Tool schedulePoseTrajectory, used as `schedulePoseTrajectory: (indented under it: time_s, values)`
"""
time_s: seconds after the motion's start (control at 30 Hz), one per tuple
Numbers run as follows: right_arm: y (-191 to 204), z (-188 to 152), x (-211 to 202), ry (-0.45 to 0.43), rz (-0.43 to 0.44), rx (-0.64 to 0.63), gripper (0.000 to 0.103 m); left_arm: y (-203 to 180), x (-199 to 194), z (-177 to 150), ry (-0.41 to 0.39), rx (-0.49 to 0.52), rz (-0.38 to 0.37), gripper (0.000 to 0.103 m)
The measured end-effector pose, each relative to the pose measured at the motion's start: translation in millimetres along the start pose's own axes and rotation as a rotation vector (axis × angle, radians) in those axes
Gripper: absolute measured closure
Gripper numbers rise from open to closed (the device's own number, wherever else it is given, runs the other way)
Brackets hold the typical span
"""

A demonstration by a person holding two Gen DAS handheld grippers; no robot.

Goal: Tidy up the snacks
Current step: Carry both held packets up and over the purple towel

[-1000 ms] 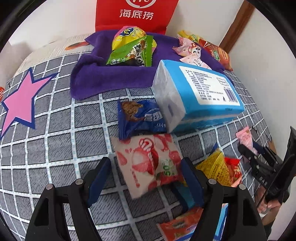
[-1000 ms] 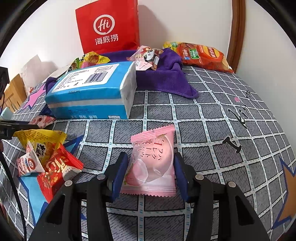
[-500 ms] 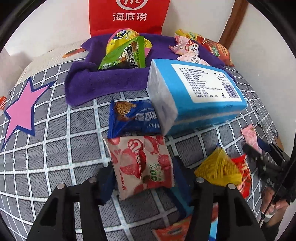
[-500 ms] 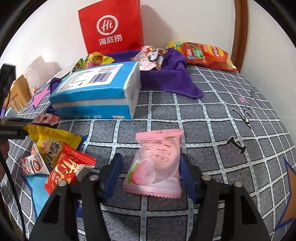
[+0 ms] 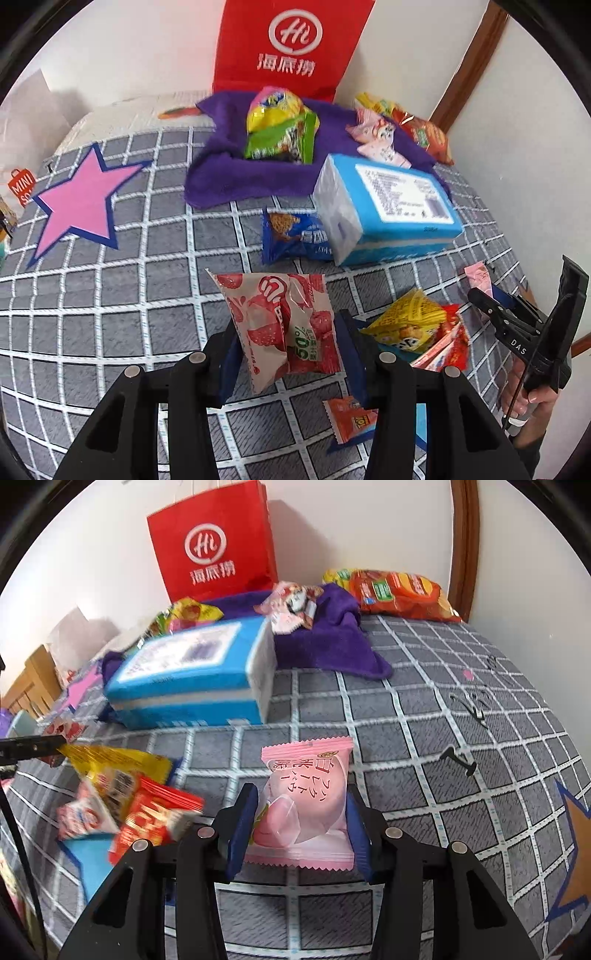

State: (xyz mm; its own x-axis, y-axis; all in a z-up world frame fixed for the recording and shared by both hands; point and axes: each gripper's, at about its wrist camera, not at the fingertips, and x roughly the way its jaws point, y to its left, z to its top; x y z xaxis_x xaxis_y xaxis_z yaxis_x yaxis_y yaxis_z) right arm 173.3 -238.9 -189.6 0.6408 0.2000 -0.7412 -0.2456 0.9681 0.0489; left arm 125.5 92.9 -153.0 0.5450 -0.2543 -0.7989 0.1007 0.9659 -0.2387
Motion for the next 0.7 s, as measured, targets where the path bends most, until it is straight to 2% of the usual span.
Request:
schedulePoseTrajectory:
  time_s: [0.3,0.5,0.7]
  values:
    - [12.0,52.1,-43.9,-0.104,0.019,-0.012,0.056,-2.8,-23.3,27.7,-0.068,0.002,-0.028,0.058]
    - [15.1,104.8,-52.7,-0.14,0.019,0.004,0.056,-12.4,-34.8,62.0,-0.101,0.015,-0.03,0.058]
    - [13.9,157.7,-41.7,-0.141,0.022,0.006,0.056,-23.2,-39.9,103.6,-0.127,0.024,-0.023,0.058]
